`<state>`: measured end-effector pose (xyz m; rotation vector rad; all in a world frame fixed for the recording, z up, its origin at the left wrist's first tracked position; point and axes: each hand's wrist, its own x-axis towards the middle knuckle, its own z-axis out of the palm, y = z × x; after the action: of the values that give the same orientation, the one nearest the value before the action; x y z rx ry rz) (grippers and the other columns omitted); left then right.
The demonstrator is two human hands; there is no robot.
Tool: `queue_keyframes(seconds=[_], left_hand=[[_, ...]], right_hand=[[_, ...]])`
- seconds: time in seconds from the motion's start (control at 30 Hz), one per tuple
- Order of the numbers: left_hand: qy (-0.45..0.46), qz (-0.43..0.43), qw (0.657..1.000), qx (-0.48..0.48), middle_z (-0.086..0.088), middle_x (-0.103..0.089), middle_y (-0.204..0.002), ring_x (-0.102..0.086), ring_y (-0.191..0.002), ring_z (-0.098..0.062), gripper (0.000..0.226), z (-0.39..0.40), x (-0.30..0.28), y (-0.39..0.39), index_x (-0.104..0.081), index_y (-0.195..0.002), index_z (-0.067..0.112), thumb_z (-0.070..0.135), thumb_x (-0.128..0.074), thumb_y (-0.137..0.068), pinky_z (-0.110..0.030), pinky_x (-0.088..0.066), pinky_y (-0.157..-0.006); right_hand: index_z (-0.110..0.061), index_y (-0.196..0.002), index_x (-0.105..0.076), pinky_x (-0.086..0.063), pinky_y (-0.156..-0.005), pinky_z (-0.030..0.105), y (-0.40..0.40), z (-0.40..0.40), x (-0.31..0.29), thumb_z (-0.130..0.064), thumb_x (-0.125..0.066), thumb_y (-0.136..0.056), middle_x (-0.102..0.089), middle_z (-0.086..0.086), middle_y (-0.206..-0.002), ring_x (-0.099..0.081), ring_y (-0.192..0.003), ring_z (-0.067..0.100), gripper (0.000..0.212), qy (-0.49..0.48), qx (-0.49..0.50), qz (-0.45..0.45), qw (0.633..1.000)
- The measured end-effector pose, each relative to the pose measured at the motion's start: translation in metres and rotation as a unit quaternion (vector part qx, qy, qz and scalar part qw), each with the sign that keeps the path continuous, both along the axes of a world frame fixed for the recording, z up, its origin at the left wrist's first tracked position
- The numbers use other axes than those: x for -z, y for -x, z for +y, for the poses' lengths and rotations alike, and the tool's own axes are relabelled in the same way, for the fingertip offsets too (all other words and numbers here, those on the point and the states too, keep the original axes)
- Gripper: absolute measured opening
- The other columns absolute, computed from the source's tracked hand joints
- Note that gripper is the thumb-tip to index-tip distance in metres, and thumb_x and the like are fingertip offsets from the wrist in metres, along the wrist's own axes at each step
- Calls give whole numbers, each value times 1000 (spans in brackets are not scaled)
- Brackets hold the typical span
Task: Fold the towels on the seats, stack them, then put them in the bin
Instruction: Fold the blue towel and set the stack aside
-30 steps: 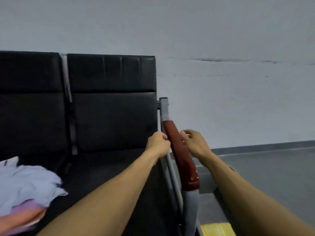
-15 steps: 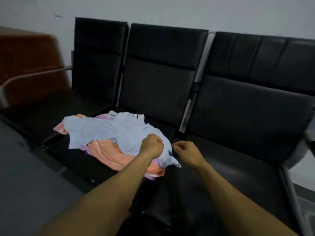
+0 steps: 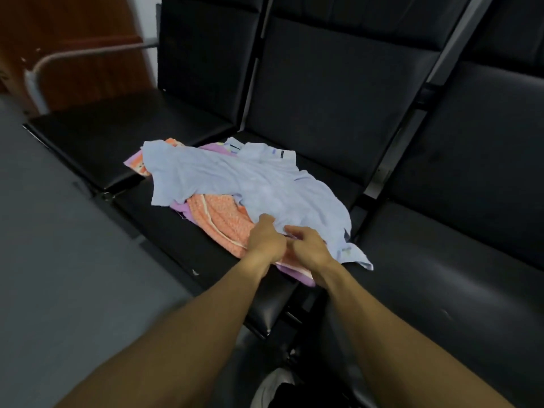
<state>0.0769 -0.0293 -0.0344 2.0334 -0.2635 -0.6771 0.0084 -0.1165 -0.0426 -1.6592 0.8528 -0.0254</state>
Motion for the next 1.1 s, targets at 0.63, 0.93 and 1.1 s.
queue_keyframes(seconds=[0.63,0.93,1.1], left_hand=[[83,-221,960,153,-1,-74,-81,-68,-81,-19,14,-89,-154,148,-75,-83,19,32,-71,-88,-36,-56,-74],[95,-224,913,326,2,-71,-83,-68,-84,-16,17,-175,-143,317,-73,-86,21,34,-66,-94,-40,-59,-79],[16,-245,908,340,6,-70,-77,-67,-77,-14,10,-196,-88,340,-72,-79,26,28,-67,-87,-36,-59,-70]], right_hand=[[-14,-97,-78,-48,-61,10,182,-71,-161,-6,-72,-88,-72,-5,-85,-67,-80,4,14,230,254,-190,920],[-19,-85,-75,-42,-54,13,349,-126,-124,-29,-70,-93,-71,-8,-77,-66,-72,3,14,233,452,-149,848],[-22,-79,-70,-41,-54,15,382,-133,-63,-21,-70,-91,-70,-8,-76,-64,-72,2,12,196,480,-92,850]])
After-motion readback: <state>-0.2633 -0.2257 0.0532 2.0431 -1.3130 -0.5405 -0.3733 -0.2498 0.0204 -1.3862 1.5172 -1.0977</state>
